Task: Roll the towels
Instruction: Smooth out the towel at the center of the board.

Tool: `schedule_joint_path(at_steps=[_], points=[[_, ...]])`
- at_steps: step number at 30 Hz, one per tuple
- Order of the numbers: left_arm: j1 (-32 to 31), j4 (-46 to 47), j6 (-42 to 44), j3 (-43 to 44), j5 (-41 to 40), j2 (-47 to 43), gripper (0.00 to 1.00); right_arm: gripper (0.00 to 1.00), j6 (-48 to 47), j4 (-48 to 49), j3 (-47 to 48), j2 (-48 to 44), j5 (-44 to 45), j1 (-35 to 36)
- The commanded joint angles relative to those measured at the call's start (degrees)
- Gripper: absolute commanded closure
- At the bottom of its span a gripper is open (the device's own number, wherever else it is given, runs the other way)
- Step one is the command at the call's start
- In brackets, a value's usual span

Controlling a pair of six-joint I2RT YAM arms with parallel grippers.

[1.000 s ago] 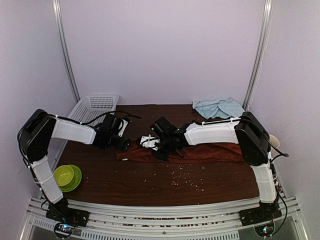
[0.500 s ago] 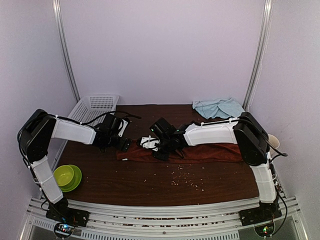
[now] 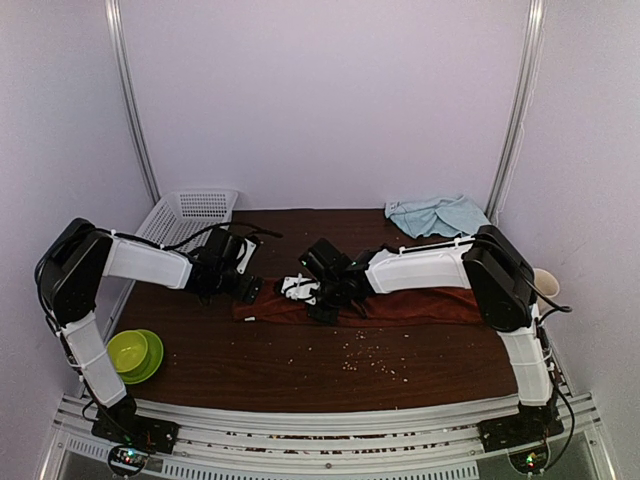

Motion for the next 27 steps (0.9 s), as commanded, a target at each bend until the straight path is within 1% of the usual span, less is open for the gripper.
schedule_joint_path(at_steps=[1, 7, 16, 21, 24, 27], points=[[0.37, 2.34, 0.02, -0.18, 0.6, 0.53, 0.02, 1.0, -0.07, 0.1, 0.59, 1.32, 0.69, 0.05], [0.37, 2.5, 0.02, -0.19, 0.6, 0.66, 0.02, 1.0, -0.12, -0.79, 0.97, 1.33, -0.43, 0.12], [0.4, 2.66, -0.09, -0.34, 0.79, 0.51, 0.02, 1.0, 1.64, -4.42, 3.71, -0.91, -4.7, -0.17], [0.42, 2.68, -0.15, -0.42, 0.9, 0.4, 0.02, 1.0, 2.06, -5.08, 3.54, -1.47, -6.06, -0.31], [0.38, 2.7, -0.13, -0.52, 0.89, 0.25, 0.02, 1.0, 1.69, -4.8, 2.73, -1.61, -5.42, -0.32], [0.41, 2.77, -0.06, -0.56, 1.02, 0.22, 0.02, 1.0, 1.33, -2.68, 1.79, -1.59, -2.22, -0.34]])
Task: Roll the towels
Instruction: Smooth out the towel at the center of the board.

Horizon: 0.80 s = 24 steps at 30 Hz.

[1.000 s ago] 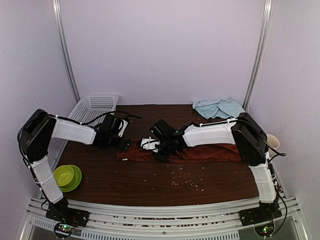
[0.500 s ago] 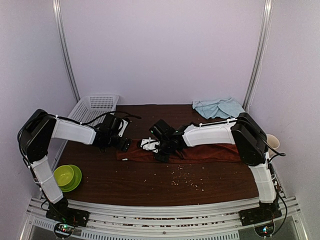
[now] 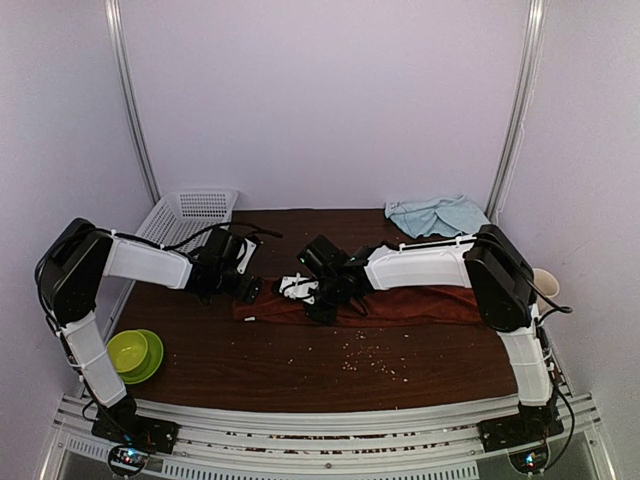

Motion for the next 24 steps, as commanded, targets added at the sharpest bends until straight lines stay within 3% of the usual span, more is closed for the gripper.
schedule_joint_path(at_steps=[1, 5, 10, 24], points=[[0.36, 2.61, -0.09, -0.58, 0.81, 0.22, 0.02, 0.97, 0.27, 1.46, -0.74, -1.59, 3.18, -0.31], [0.42, 2.86, -0.14, -0.67, 1.07, 0.35, 0.02, 0.82, 0.22, 2.46, -0.93, -1.14, 3.95, -0.31], [0.37, 3.09, -0.15, -0.75, 1.22, 0.62, 0.02, 0.76, 0.04, 2.97, -0.97, -0.36, 5.56, -0.31], [0.37, 3.23, -0.06, -0.69, 1.4, 0.71, 0.02, 0.75, -0.04, 2.46, -0.89, 1.25, 5.16, -0.33]])
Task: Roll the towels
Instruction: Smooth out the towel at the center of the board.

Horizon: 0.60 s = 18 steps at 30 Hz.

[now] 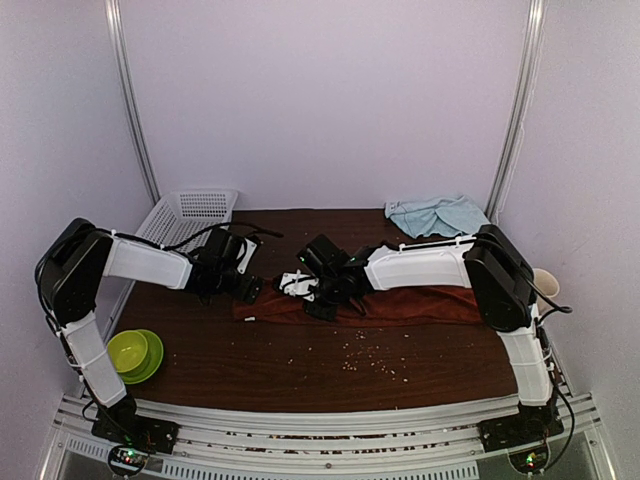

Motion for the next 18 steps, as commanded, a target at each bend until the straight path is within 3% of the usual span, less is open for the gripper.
schedule_joint_path(at_steps=[1, 14, 18], points=[[0.41, 2.85, -0.07, -0.63, 0.73, 0.75, 0.02, 0.75, 0.28, 0.25, -0.67, 1.33, 0.41, -0.34], [0.36, 2.94, -0.23, -0.69, 0.95, 0.21, 0.02, 0.74, 0.6, 0.21, -0.58, 2.56, 0.66, -0.63], [0.37, 2.76, -0.15, -0.19, 1.19, 0.18, 0.02, 0.79, 0.74, 0.5, -0.62, 2.4, 0.73, -0.8]])
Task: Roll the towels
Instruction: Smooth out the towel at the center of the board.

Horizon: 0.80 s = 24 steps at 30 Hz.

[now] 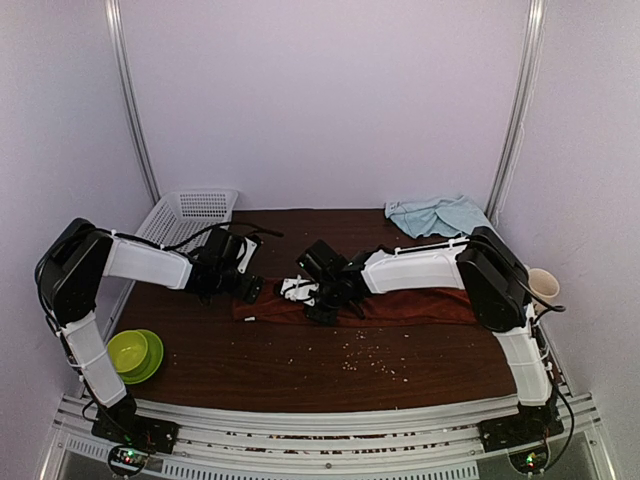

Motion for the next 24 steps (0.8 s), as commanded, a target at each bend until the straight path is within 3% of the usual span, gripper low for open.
schedule_joint_path(at_steps=[1, 7, 15, 24], points=[[0.36, 2.29, -0.13, -0.13, 0.85, 0.18, 0.02, 0.8, 0.68, 0.47, -0.66, 0.41, 0.79, -0.65], [0.4, 2.19, -0.18, 0.17, 1.11, 0.7, 0.02, 0.9, 1.09, 1.01, -0.76, 0.05, 1.09, -0.99], [0.37, 1.92, -0.14, 0.29, 1.14, 0.72, 0.02, 0.8, 2.83, -1.87, 1.64, 0.18, -5.03, -2.33], [0.42, 1.91, -0.09, 0.43, 1.3, 0.9, 0.02, 0.79, 5.09, -3.31, 4.48, 1.14, -8.24, -3.41]])
